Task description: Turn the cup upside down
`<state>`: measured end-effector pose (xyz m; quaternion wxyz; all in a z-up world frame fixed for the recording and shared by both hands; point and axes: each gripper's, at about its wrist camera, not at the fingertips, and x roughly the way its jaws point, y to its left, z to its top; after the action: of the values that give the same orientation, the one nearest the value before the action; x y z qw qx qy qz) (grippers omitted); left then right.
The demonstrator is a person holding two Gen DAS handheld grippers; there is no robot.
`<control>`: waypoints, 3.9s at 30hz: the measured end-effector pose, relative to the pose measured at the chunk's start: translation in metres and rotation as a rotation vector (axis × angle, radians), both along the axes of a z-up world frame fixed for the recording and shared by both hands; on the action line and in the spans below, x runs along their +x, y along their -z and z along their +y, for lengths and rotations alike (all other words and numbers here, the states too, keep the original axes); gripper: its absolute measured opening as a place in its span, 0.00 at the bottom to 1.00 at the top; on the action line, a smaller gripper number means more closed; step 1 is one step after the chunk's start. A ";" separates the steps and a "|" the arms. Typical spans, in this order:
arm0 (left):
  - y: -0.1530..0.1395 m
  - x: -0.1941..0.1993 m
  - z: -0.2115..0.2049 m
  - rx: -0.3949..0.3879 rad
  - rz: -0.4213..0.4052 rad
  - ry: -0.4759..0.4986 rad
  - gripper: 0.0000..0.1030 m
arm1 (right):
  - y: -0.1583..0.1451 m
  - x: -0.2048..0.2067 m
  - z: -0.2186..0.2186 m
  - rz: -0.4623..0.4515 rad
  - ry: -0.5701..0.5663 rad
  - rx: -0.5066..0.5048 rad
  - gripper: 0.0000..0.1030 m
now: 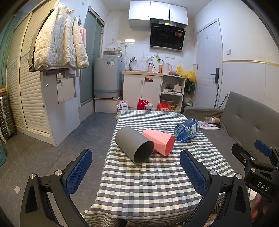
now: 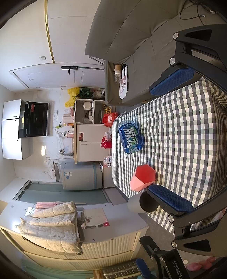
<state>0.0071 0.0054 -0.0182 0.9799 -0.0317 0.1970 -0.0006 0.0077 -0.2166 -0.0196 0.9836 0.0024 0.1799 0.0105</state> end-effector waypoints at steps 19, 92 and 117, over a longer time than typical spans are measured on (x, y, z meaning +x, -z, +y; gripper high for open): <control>-0.014 0.069 0.014 -0.066 0.219 0.001 1.00 | -0.026 0.056 0.000 0.106 0.054 0.025 1.00; -0.021 0.161 0.014 0.020 0.382 -0.005 1.00 | 0.043 0.215 -0.030 0.628 0.070 0.196 0.60; 0.006 0.181 0.022 -0.006 0.405 0.003 1.00 | 0.058 0.247 -0.032 0.605 0.300 0.338 0.77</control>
<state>0.1883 0.0274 -0.0243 0.9202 -0.0340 0.3899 0.0039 0.2547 -0.2488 -0.0777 0.8624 0.1940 0.4555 -0.1056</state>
